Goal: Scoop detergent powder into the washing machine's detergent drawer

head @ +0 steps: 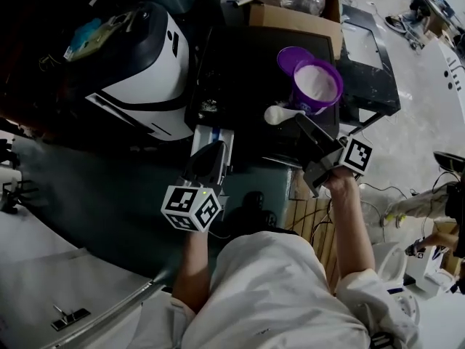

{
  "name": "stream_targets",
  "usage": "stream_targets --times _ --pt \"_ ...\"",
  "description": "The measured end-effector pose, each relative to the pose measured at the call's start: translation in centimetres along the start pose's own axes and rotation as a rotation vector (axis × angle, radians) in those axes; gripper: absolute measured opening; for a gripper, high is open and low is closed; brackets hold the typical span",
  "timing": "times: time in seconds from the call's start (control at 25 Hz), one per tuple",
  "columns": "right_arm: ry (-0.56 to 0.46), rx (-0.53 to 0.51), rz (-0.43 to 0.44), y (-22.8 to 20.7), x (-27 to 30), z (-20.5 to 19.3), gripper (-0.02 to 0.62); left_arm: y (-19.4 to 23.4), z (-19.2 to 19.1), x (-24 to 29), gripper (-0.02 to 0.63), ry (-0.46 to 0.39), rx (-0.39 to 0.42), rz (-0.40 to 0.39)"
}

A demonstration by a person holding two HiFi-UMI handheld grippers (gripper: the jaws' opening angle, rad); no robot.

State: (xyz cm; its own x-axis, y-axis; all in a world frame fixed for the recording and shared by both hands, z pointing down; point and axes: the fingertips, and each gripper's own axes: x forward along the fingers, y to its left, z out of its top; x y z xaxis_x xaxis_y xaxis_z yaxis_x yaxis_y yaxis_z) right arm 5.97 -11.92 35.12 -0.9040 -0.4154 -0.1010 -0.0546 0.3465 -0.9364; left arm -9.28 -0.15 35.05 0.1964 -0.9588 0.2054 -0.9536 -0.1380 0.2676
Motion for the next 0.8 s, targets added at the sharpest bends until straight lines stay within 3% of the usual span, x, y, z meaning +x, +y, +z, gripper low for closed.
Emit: stream_targets --times 0.44,0.8 --pt "0.126 0.020 0.052 0.2 0.8 -5.8 0.008 1.2 -2.4 -4.9 0.020 0.012 -0.019 0.123" --pt "0.183 0.018 0.042 -0.6 1.5 -7.9 0.008 0.5 -4.3 -6.7 0.020 0.030 -0.027 0.148"
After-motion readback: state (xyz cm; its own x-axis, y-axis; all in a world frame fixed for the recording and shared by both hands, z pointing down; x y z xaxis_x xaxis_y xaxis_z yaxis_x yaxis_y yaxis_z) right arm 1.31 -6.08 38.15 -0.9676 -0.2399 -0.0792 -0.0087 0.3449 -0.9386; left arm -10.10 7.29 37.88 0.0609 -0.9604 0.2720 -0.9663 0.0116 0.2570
